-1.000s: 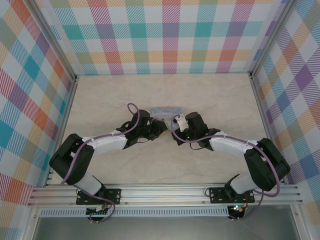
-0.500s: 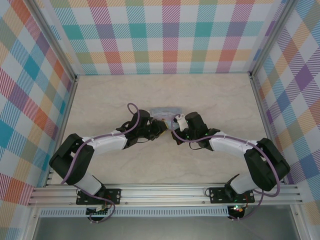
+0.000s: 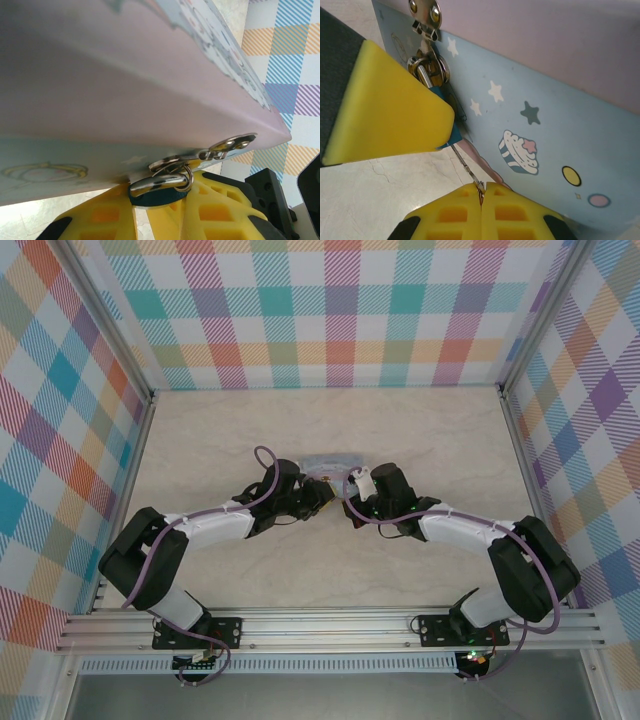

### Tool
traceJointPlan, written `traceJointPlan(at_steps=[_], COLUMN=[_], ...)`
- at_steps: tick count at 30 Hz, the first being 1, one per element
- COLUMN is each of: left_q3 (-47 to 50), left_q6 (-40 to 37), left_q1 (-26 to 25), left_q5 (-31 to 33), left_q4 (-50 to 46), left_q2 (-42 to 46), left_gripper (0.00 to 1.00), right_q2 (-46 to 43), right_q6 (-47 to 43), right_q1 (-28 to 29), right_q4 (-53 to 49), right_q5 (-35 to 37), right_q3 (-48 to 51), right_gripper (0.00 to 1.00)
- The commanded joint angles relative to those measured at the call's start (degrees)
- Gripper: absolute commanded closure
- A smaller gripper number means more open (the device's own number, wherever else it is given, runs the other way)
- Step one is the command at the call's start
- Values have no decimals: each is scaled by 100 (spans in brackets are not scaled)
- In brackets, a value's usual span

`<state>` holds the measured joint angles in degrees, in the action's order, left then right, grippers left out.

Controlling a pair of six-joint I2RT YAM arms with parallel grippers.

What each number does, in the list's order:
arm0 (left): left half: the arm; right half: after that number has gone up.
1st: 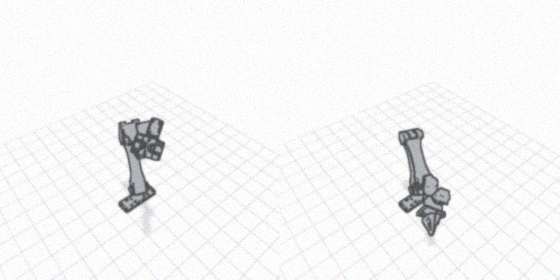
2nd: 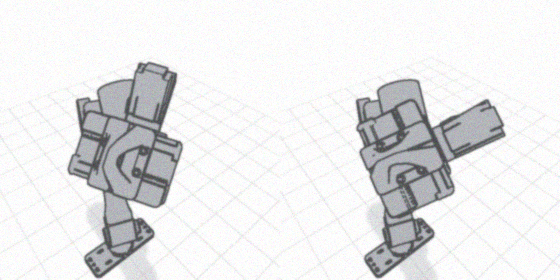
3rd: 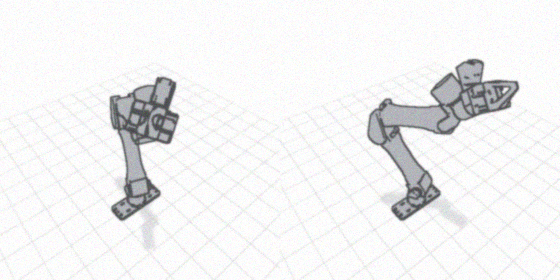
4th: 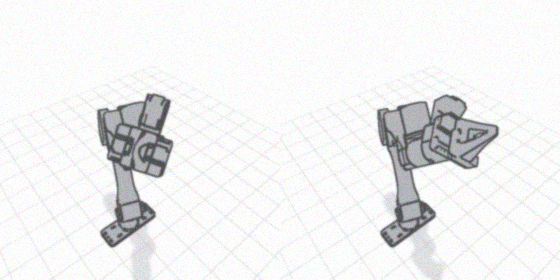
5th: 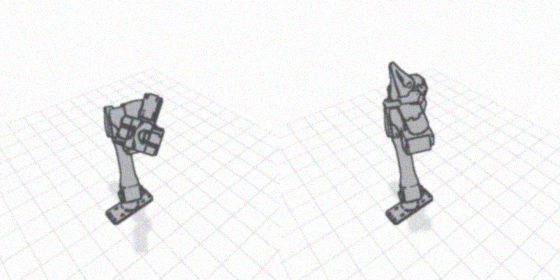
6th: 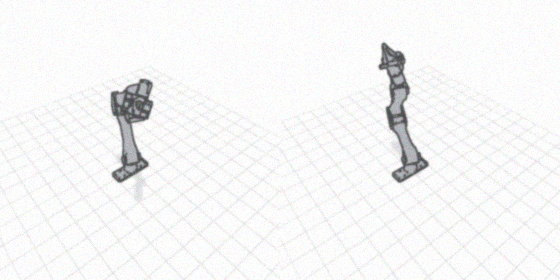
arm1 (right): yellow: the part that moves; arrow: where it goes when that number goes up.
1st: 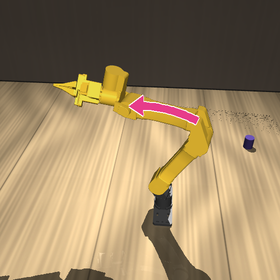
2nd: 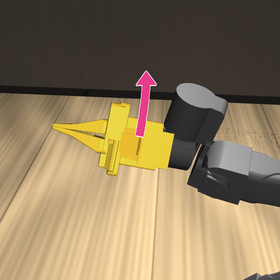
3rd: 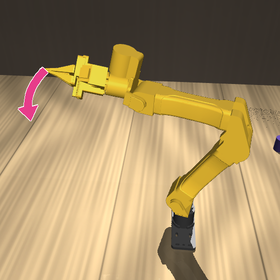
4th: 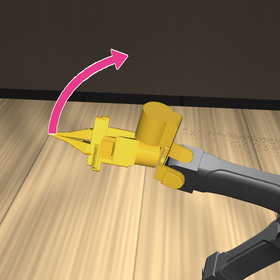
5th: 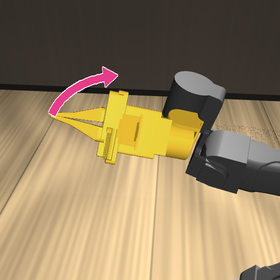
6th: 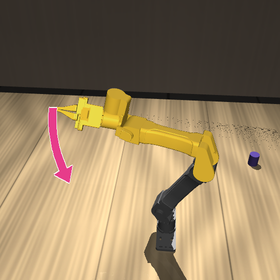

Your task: Unlock a padlock with a key

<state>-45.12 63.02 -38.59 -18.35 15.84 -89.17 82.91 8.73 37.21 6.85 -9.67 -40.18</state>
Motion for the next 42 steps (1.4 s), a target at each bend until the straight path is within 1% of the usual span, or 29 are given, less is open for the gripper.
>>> traceJointPlan(at_steps=[1,8,15,20,25,30,34,38,42], left_q3=[40,-1,-101,-106,-66,-67,-65,-73,-66], left_q6=[34,144,150,-52,-33,-45,-36,-76,-130], left_q1=[-79,-74,-79,-78,-79,-86,-81,-85,-79], left_q5=[-169,-246,-303,-222,-274,-266,-252,-240,-244], left_q4=[341,351,182,-178,-177,-211,-157,-107,-159], left_q2=[176,198,250,316,292,254,232,221,225], left_gripper=[89,89,89,89,89,89,89,89,89], right_q2=[110,229,339,159,-1,14,14,-15,-117], right_q6=[39,53,-73,-21,70,201,404,630,745], right_q1=[45,92,189,181,181,181,181,117,14], right_q4=[510,786,852,1033,1193,1345,1468,1302,1310], right_q5=[-161,-272,-90,53,20,-236,-630,-884,-878], right_q3=[-63,-142,-196,-109,-51,-112,-130,-105,75], right_gripper=[95,95,95,95,95,95,96,96,96])
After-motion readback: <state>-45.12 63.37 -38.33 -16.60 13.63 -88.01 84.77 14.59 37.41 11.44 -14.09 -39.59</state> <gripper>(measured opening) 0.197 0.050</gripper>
